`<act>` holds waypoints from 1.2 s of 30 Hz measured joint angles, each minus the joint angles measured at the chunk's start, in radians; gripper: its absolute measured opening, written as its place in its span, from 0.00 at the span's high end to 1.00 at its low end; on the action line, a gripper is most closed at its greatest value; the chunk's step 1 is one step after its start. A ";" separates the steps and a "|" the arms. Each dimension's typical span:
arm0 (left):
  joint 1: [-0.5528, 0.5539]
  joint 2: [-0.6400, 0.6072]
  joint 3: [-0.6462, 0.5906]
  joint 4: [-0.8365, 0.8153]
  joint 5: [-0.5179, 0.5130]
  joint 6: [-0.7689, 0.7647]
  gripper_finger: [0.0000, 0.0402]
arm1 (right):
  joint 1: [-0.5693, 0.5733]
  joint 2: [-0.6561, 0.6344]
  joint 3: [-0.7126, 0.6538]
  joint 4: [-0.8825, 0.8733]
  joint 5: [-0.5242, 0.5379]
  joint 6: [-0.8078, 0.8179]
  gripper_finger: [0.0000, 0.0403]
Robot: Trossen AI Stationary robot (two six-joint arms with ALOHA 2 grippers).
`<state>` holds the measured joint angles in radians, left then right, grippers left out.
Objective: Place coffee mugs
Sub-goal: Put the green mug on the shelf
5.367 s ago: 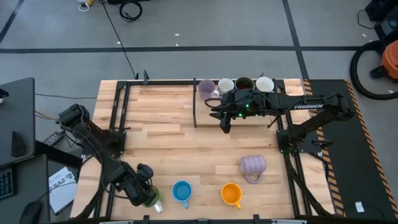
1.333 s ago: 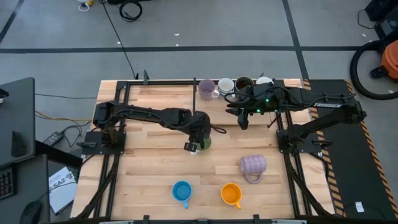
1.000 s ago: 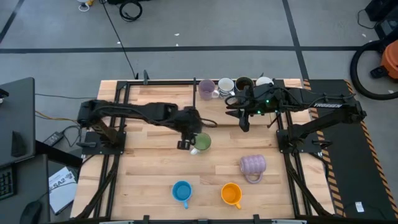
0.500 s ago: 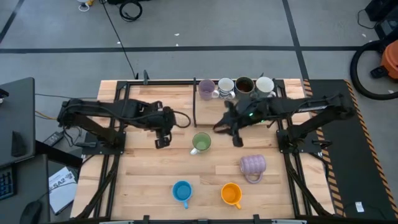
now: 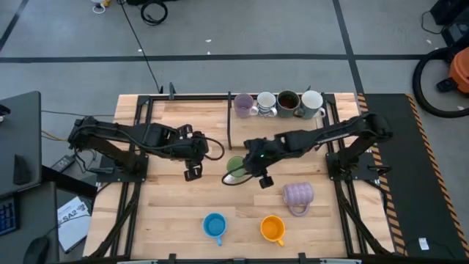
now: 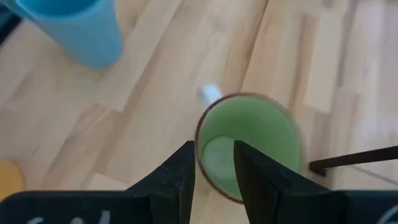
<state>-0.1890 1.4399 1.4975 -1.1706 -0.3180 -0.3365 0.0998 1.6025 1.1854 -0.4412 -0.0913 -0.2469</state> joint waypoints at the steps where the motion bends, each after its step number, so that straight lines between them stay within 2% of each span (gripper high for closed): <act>1: 0.000 0.000 0.000 0.000 0.000 -0.006 0.68 | 0.000 0.016 0.000 0.000 0.000 -0.002 0.71; 7: 0.000 0.000 0.000 0.001 0.000 -0.019 0.68 | 0.000 0.080 0.000 0.000 -0.016 -0.068 0.71; 25: 0.000 0.000 0.000 0.013 0.000 -0.018 0.68 | -0.009 0.149 0.000 0.009 -0.004 -0.063 0.71; 28: 0.000 0.001 0.000 0.015 0.000 -0.018 0.68 | -0.010 0.157 0.000 0.014 -0.004 -0.063 0.75; 34: 0.000 0.001 0.000 0.015 0.000 -0.018 0.68 | -0.011 0.157 0.000 0.014 -0.008 -0.068 0.91; 36: 0.000 0.001 0.000 0.015 0.000 -0.018 0.68 | -0.010 0.157 0.000 0.015 -0.008 -0.069 0.94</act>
<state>-0.1886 1.4410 1.4975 -1.1556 -0.3183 -0.3546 0.0895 1.7596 1.1851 -0.4261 -0.0990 -0.3163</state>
